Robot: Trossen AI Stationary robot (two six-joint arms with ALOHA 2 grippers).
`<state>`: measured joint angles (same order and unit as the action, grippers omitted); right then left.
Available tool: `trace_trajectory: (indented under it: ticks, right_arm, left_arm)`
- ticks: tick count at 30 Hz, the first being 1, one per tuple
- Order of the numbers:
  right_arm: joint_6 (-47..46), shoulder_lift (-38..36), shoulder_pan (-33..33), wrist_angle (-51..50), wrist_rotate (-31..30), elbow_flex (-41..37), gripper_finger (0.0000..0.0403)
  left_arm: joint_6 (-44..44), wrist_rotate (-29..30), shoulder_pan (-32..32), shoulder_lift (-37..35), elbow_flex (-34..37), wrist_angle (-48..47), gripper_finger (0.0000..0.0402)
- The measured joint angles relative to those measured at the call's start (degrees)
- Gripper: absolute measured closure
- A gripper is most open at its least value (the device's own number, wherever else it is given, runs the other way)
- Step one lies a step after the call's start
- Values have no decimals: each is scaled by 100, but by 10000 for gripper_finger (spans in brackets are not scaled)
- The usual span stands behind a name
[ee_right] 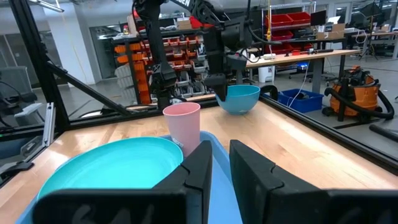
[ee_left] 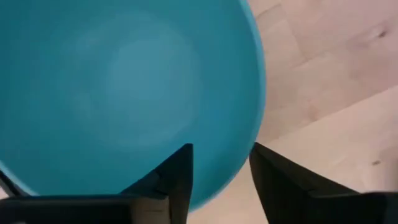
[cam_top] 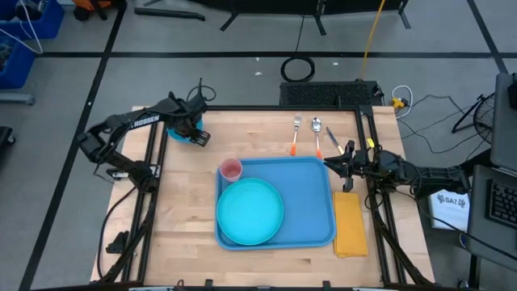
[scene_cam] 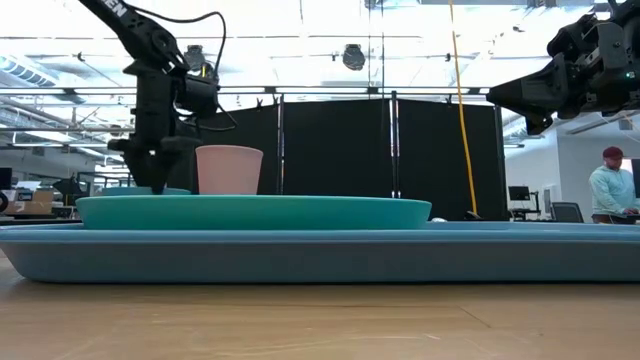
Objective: Set up tray
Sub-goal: Put the blue bowl on the light blue plate
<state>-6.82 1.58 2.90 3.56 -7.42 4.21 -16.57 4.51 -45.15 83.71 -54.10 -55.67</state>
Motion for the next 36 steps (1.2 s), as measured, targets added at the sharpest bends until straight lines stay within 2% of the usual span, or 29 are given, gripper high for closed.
trace_trajectory:
  ticks: [3,6,8,10,12,16,20,27,32,36]
  right_arm:
    - [-1,0,0,-1,0,0,355]
    - [1,0,0,1,0,0,355]
    - [1,0,1,-1,0,0,355]
    - [0,0,1,0,0,0,355]
    - [0,0,0,-1,0,0,355]
    - [0,-2,1,1,-3,0,355]
    - [-1,-2,2,1,0,0,355]
    - [1,-1,1,-1,0,0,355]
    - [-1,-2,0,0,0,0,355]
    - [1,-2,1,1,0,0,355]
  left_arm:
    - [62,4,0,72,2,53,234]
    - [136,0,18,94,3,51,258]
    - [187,2,22,98,3,47,298]
    - [312,-15,25,96,3,33,357]
    - [313,58,24,93,-2,68,385]
    - [387,210,166,20,11,231,393]
    - [733,232,549,-343,14,845,394]
    - [816,-125,1151,-1203,12,1922,394]
    - [1224,-353,1589,-1855,12,2684,394]
    - [1600,-785,2079,-2304,262,3885,394]
